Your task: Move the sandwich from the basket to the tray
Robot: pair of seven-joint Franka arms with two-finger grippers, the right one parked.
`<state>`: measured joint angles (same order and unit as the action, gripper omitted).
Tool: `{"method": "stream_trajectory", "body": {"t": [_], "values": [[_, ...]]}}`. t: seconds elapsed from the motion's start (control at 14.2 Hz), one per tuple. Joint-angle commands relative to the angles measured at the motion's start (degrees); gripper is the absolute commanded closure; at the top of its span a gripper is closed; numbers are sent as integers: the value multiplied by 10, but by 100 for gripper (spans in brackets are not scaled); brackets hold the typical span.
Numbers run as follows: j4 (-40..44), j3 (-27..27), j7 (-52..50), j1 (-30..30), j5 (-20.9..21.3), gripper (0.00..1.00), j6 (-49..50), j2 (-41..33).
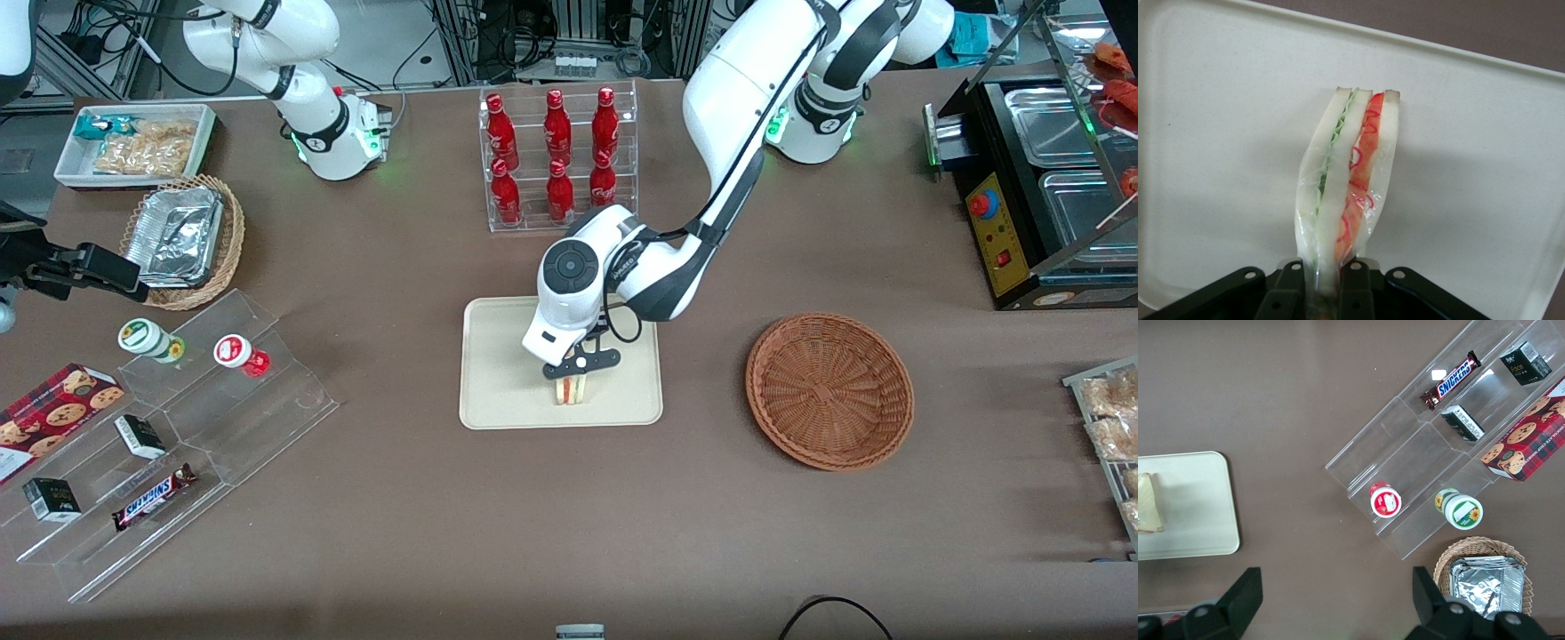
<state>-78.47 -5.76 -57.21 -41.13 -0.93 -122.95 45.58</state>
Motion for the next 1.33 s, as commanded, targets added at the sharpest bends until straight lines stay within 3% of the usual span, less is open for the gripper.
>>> {"method": "stream_trajectory", "body": {"t": [0.0, 0.28, 0.7, 0.98, 1.26], "values": [[17, 6, -12, -9, -4, 1, -2, 9], [16, 9, -5, -24, 9, 0, 9, -17], [9, 38, -57, -16, 42, 0, 161, -87], [-64, 50, 8, 38, 35, 0, 159, -141], [-198, 48, 128, 117, 20, 0, 105, -238]]}}
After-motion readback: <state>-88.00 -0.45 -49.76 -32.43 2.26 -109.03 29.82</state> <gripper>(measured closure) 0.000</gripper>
